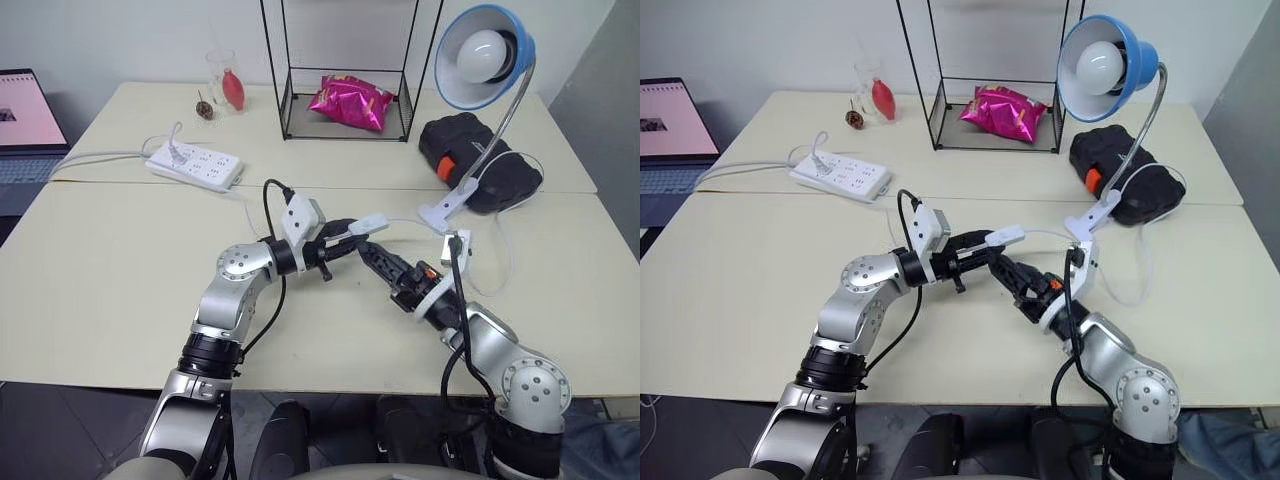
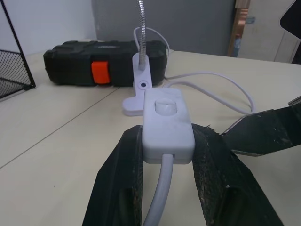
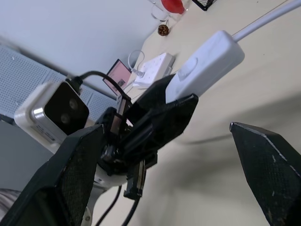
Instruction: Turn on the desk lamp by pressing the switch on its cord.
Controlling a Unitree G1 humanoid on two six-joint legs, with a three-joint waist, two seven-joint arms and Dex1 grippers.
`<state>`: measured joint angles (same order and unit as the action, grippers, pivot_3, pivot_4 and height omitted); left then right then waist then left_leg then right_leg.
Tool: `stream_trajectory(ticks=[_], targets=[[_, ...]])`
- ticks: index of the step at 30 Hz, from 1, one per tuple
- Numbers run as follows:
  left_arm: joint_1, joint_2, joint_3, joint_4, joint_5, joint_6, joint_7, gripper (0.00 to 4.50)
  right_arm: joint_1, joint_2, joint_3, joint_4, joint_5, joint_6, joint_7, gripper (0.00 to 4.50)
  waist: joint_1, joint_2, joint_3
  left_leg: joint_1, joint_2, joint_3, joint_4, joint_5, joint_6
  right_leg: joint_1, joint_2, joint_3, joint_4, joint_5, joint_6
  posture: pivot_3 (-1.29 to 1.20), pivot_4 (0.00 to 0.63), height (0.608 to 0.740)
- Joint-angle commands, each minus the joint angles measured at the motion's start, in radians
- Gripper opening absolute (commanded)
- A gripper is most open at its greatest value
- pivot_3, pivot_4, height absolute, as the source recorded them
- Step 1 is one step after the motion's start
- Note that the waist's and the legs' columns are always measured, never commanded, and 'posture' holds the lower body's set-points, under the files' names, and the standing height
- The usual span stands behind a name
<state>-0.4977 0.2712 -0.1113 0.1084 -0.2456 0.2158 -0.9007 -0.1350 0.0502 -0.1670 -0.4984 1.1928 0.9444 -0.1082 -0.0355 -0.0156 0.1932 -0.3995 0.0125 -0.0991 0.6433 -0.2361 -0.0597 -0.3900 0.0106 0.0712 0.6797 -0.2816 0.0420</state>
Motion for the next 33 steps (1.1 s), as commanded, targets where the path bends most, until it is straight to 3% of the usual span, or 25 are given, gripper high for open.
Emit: stream_trajectory(ticks=[1, 9, 26, 33], targets=[[-0.001, -0.001, 0.004, -0.051, -0.023, -0.003, 0.008, 1.1, -0.056, 0.041, -0.02, 0.049, 0.072, -0.064, -0.049, 4.5, 0.0, 0.0, 0.0, 0.0, 0.0, 0.0, 0.0, 0.0, 0.0, 0.0, 0.0, 0.0, 0.0, 0.0, 0.0, 0.0, 0.15, 0.74], [0.002, 0.005, -0.002, -0.059, -0.03, -0.002, 0.012, 1.1, -0.106, 0.072, -0.004, 0.152, 0.09, -0.154, -0.081, 4.5, -0.002, 0.0, 0.0, 0.0, 0.0, 0.0, -0.002, 0.0, 0.0, -0.001, 0.0, 0.0, 0.0, -0.001, -0.001, 0.0, 0.15, 0.74], [0.001, 0.005, -0.012, -0.072, -0.033, 0.005, 0.021, 1.1, -0.102, 0.054, 0.048, 0.17, 0.124, -0.19, -0.081, 4.5, -0.006, 0.0, 0.0, 0.0, 0.0, 0.0, -0.002, 0.0, 0.0, -0.001, 0.0, 0.0, 0.0, -0.001, -0.001, 0.0, 0.15, 0.74], [0.004, 0.005, -0.012, -0.082, -0.034, 0.011, 0.023, 1.1, -0.096, 0.058, 0.048, 0.171, 0.134, -0.197, -0.089, 2.96, -0.006, 0.0, 0.0, 0.0, 0.0, 0.0, -0.003, 0.0, 0.0, -0.001, 0.0, 0.0, 0.0, -0.001, -0.001, 0.0, 0.15, 0.74]])
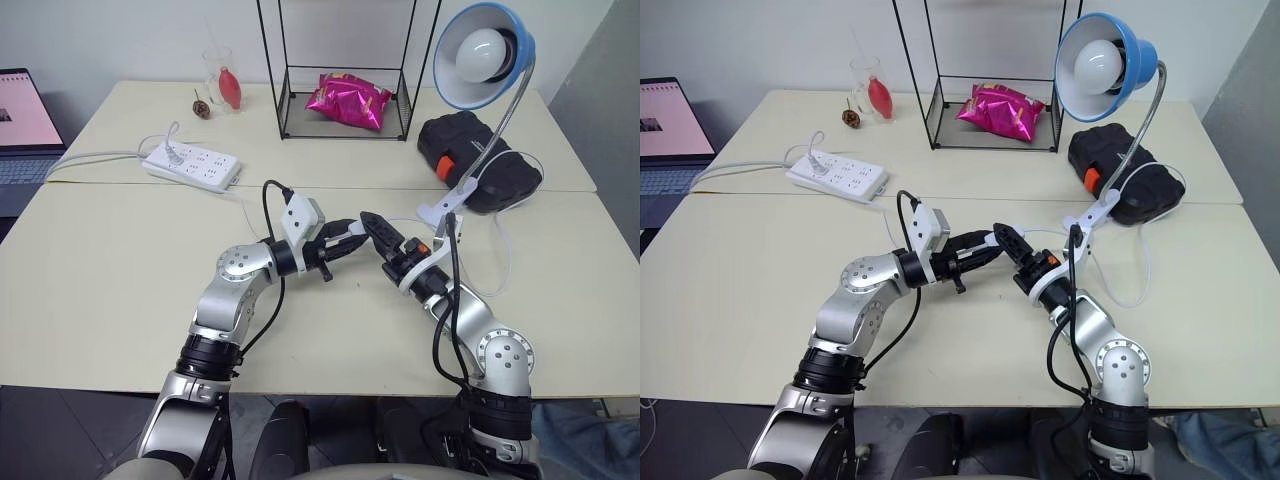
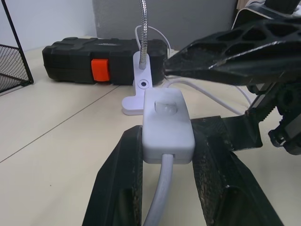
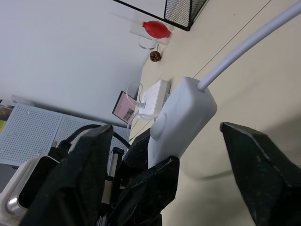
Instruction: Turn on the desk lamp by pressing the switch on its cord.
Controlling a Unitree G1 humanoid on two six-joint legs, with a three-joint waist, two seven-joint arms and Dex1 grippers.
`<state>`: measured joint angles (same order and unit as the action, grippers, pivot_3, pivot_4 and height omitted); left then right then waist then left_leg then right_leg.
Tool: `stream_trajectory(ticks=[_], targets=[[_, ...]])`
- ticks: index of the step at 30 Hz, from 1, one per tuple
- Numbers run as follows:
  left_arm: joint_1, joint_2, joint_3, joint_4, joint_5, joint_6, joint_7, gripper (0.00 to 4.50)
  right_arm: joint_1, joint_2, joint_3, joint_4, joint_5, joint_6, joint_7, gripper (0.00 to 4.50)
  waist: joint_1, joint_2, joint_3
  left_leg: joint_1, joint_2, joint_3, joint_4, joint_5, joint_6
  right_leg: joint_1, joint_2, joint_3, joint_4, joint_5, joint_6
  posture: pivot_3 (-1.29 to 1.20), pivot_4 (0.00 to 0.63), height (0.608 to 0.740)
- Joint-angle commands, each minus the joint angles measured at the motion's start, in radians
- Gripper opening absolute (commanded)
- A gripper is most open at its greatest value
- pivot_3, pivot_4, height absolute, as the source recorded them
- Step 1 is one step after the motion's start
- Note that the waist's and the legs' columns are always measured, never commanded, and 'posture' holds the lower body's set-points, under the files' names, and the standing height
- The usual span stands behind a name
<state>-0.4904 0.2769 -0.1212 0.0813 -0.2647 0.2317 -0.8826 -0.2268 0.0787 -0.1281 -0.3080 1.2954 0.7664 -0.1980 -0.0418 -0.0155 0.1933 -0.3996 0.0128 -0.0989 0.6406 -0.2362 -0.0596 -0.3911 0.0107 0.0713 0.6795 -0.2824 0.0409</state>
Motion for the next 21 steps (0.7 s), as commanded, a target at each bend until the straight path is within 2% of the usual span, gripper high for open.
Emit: stream_trajectory(ticks=[1, 5, 11, 12, 21], targets=[[-0.003, -0.001, -0.002, -0.056, -0.015, -0.004, 0.005, 1.1, -0.003, 0.029, 0.01, -0.02, 0.033, -0.019, 0.0, 2.74, 0.0, 0.0, 0.0, 0.0, 0.0, 0.0, 0.0, 0.0, 0.0, 0.0, 0.0, 0.0, 0.0, 0.0, 0.0, 0.0, 0.15, 0.74], [-0.003, -0.001, -0.002, -0.059, -0.016, -0.003, 0.006, 1.1, -0.003, 0.024, 0.018, -0.018, 0.04, -0.019, 0.001, 1.77, 0.0, 0.0, 0.0, 0.0, 0.0, 0.0, 0.0, 0.0, 0.0, 0.0, 0.0, 0.0, 0.0, 0.0, 0.0, 0.0, 0.15, 0.74], [-0.005, -0.001, -0.004, -0.061, -0.017, -0.003, 0.007, 1.1, -0.012, 0.012, 0.033, -0.01, 0.041, -0.012, 0.005, 0.59, -0.001, 0.0, 0.0, 0.0, 0.0, 0.0, 0.0, 0.0, 0.0, 0.0, 0.0, 0.0, 0.0, 0.0, 0.0, 0.0, 0.15, 0.74], [-0.005, -0.001, -0.004, -0.061, -0.017, -0.003, 0.007, 1.1, -0.014, 0.01, 0.035, -0.008, 0.041, -0.013, 0.005, 0.47, -0.001, 0.0, 0.0, 0.0, 0.0, 0.0, 0.0, 0.0, 0.0, 0.0, 0.0, 0.0, 0.0, 0.0, 0.0, 0.0, 0.15, 0.74], [-0.006, 0.0, -0.004, -0.059, -0.015, -0.008, 0.007, 1.1, -0.021, 0.009, 0.026, 0.002, 0.046, -0.022, -0.003, 0.46, -0.001, 0.0, 0.0, 0.0, 0.0, 0.0, -0.001, 0.0, 0.0, -0.001, 0.0, 0.0, -0.001, 0.0, 0.0, 0.0, 0.15, 0.74]])
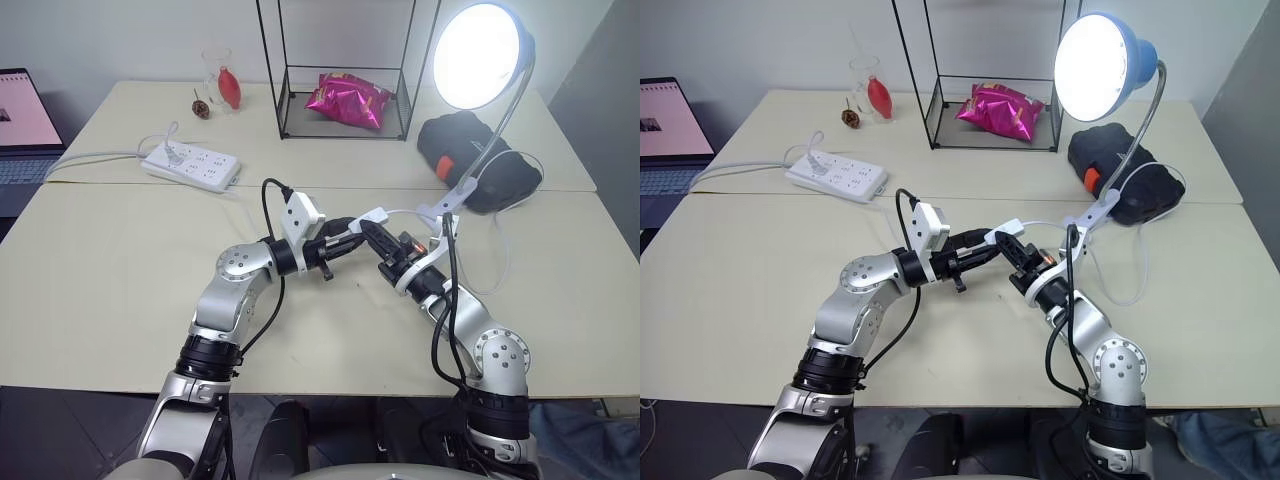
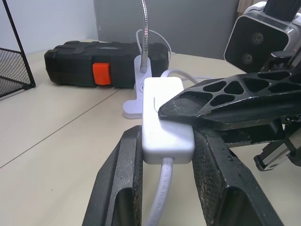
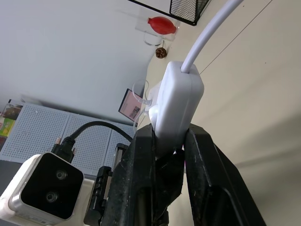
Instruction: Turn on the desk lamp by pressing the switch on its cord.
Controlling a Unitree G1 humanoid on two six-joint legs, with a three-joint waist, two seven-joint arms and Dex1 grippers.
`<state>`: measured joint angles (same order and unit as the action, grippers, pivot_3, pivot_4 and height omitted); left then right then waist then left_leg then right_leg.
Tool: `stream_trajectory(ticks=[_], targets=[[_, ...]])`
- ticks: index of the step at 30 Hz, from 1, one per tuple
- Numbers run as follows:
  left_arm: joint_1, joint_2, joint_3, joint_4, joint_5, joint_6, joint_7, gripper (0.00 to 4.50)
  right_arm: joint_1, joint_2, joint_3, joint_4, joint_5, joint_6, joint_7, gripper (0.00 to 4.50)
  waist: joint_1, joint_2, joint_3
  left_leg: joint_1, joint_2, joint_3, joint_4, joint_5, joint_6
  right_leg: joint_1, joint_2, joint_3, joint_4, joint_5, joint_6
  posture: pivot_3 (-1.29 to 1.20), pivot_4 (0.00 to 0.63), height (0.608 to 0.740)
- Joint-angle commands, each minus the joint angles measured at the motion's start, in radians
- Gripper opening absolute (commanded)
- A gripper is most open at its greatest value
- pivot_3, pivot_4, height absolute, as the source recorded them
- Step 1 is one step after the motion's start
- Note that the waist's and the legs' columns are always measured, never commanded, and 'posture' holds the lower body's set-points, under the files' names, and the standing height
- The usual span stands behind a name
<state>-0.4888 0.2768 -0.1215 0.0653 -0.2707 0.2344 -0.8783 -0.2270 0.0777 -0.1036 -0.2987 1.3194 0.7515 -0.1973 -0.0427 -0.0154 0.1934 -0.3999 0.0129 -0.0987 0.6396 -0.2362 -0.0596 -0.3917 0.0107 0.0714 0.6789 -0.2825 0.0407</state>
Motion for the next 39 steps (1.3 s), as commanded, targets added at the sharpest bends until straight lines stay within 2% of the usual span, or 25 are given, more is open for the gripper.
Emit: stream_trajectory(ticks=[1, 5, 6, 15, 20, 24, 29, 33, 39], targets=[[-0.007, 0.0, -0.004, -0.043, -0.009, -0.012, 0.004, 1.1, -0.021, 0.01, 0.0, -0.007, 0.023, -0.009, -0.005, 0.46, 0.0, 0.0, 0.0, 0.0, 0.0, 0.0, 0.0, 0.0, 0.0, 0.0, 0.0, 0.0, 0.0, 0.0, 0.0, 0.0, 0.15, 0.74], [-0.008, -0.001, -0.004, -0.04, -0.007, -0.014, 0.008, 1.1, -0.021, 0.01, -0.012, -0.004, 0.033, -0.015, -0.009, 0.46, 0.0, 0.0, 0.0, 0.0, 0.0, 0.0, 0.0, 0.0, 0.0, 0.0, 0.0, 0.0, 0.0, 0.0, 0.0, 0.0, 0.15, 0.74], [-0.009, -0.001, -0.004, -0.039, -0.006, -0.015, 0.008, 1.1, -0.021, 0.007, -0.015, -0.004, 0.036, -0.015, -0.009, 1.17, 0.0, 0.0, 0.0, 0.0, 0.0, 0.0, 0.0, 0.0, 0.0, -0.001, 0.0, 0.0, 0.0, 0.0, 0.0, 0.0, 0.15, 0.74], [-0.013, 0.005, -0.011, -0.012, 0.024, -0.039, 0.027, 1.1, 0.026, -0.105, -0.031, -0.051, 0.097, 0.056, 0.015, 3.27, 0.0, 0.0, 0.0, -0.001, 0.0, 0.001, -0.001, 0.0, 0.0, -0.002, 0.0, 0.001, 0.0, 0.0, 0.0, 0.0, 0.15, 0.74], [-0.01, 0.03, -0.03, 0.049, 0.087, -0.089, 0.034, 1.1, 0.073, -0.317, -0.004, -0.167, 0.036, 0.146, 0.109, 4.43, 0.001, 0.0, 0.0, -0.001, 0.0, 0.002, -0.003, 0.0, 0.0, -0.003, 0.0, 0.001, 0.0, 0.0, 0.0, 0.0, 0.15, 0.74], [0.007, 0.057, -0.059, 0.135, 0.143, -0.152, 0.028, 1.1, 0.045, -0.569, 0.063, -0.326, -0.096, 0.193, 0.299, 4.5, -0.001, 0.002, 0.001, -0.001, 0.0, 0.002, -0.004, 0.0, 0.0, -0.004, 0.0, 0.001, -0.001, -0.001, 0.0, 0.0, 0.15, 0.74], [0.028, 0.076, -0.081, 0.225, 0.184, -0.227, 0.011, 1.1, 0.004, -0.809, 0.152, -0.389, -0.333, 0.141, 0.494, 4.5, -0.005, 0.001, 0.0, -0.001, 0.0, 0.001, -0.005, 0.0, 0.0, -0.004, 0.0, 0.001, -0.002, -0.001, 0.0, 0.0, 0.15, 0.74], [0.037, 0.078, -0.08, 0.263, 0.189, -0.241, 0.003, 1.1, -0.023, -0.896, 0.187, -0.368, -0.502, 0.05, 0.603, 4.5, -0.004, 0.0, 0.001, -0.002, 0.0, 0.002, -0.006, 0.0, 0.0, -0.004, 0.0, 0.001, -0.004, -0.001, 0.0, 0.0, 0.15, 0.74], [0.055, 0.085, -0.092, 0.277, 0.198, -0.23, -0.012, 1.1, -0.034, -0.927, 0.206, -0.321, -0.64, -0.027, 0.715, 4.5, -0.004, 0.0, 0.0, -0.002, 0.0, 0.002, -0.006, 0.0, 0.0, -0.004, 0.0, 0.0, -0.004, -0.001, 0.0, 0.0, 0.15, 0.74]])
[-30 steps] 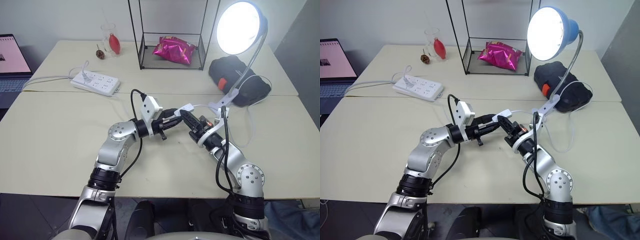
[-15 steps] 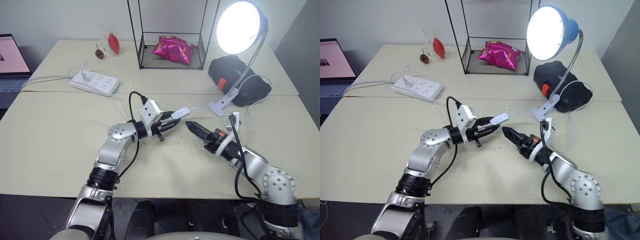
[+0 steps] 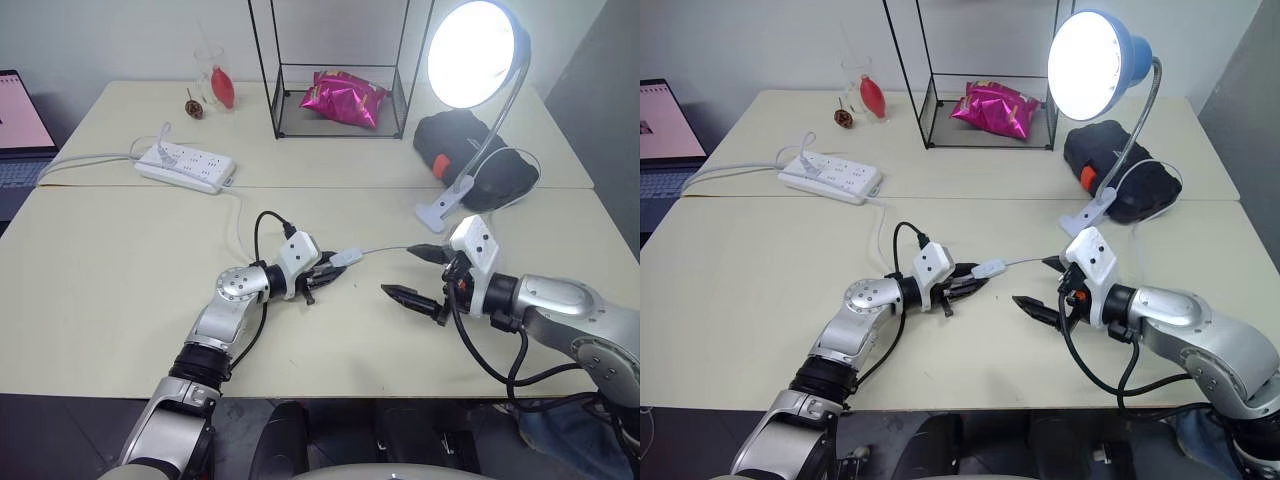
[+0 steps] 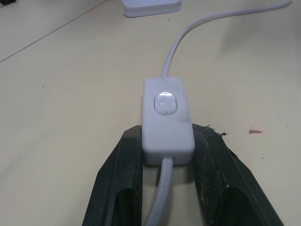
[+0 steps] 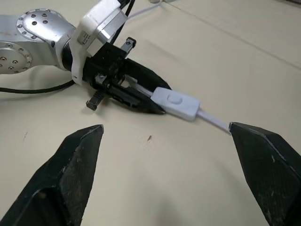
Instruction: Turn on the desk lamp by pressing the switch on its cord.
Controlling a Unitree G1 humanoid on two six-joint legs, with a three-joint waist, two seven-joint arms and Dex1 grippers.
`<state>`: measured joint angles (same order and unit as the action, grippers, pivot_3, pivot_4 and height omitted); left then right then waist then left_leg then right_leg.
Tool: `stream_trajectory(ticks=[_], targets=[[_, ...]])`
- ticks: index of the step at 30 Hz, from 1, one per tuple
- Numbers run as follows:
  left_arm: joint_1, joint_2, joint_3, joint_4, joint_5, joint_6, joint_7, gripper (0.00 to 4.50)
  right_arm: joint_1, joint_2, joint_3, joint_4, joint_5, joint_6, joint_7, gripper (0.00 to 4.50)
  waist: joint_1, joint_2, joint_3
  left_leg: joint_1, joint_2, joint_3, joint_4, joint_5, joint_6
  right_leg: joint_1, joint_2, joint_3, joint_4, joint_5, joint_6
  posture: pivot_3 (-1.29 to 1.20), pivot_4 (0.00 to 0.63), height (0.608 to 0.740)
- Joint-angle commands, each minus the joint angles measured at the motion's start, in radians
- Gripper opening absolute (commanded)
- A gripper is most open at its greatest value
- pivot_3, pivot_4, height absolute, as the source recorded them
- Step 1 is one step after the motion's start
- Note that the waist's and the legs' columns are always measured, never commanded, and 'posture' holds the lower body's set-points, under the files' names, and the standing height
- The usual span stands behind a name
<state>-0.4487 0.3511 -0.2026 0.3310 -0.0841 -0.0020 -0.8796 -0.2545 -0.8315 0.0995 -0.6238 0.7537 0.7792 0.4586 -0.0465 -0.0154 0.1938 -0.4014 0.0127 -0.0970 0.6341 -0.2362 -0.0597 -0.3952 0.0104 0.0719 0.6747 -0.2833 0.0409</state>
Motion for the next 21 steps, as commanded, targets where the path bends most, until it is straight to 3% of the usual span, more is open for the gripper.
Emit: stream_trajectory(ticks=[1, 3, 10, 16, 21], targets=[[0.018, 0.013, -0.012, 0.009, 0.011, 0.014, -0.016, 1.1, -0.004, -0.017, 0.002, 0.011, -0.091, -0.063, 0.073, 4.5, 0.0, 0.0, 0.0, 0.0, 0.0, 0.0, 0.0, 0.0, 0.0, 0.0, 0.0, 0.0, 0.0, 0.0, 0.0, 0.0, 0.15, 0.74], [0.024, 0.019, -0.018, 0.005, 0.017, 0.034, -0.021, 1.1, 0.0, -0.013, -0.002, 0.022, -0.112, -0.073, 0.095, 4.5, 0.0, 0.0, 0.0, 0.0, 0.0, 0.0, 0.0, 0.0, 0.0, 0.0, 0.0, 0.0, 0.0, 0.0, 0.0, 0.0, 0.15, 0.74], [0.028, 0.024, -0.023, 0.0, 0.038, 0.05, -0.002, 2.64, -0.008, 0.001, -0.012, 0.043, -0.166, -0.089, 0.149, 4.5, 0.0, 0.0, 0.0, 0.002, 0.0, 0.0, 0.0, 0.0, 0.0, 0.001, 0.0, 0.0, 0.001, 0.0, 0.0, 0.0, 0.15, 0.74], [0.064, 0.07, 0.037, -0.161, -0.007, 0.101, 0.009, 3.92, -0.037, -0.013, -0.029, 0.071, -0.192, -0.1, 0.219, 4.5, -0.001, 0.0, 0.0, 0.002, 0.0, 0.0, 0.0, 0.0, 0.0, 0.002, 0.0, 0.0, 0.001, 0.0, 0.0, 0.0, 0.15, 0.74], [0.131, 0.148, 0.128, -0.423, -0.083, 0.246, 0.03, 3.92, -0.053, -0.035, -0.057, 0.121, -0.213, -0.135, 0.289, 4.5, 0.0, 0.0, 0.0, 0.001, 0.001, -0.001, 0.0, 0.0, 0.0, 0.001, 0.0, 0.0, 0.002, 0.0, 0.0, 0.0, 0.15, 0.74]])
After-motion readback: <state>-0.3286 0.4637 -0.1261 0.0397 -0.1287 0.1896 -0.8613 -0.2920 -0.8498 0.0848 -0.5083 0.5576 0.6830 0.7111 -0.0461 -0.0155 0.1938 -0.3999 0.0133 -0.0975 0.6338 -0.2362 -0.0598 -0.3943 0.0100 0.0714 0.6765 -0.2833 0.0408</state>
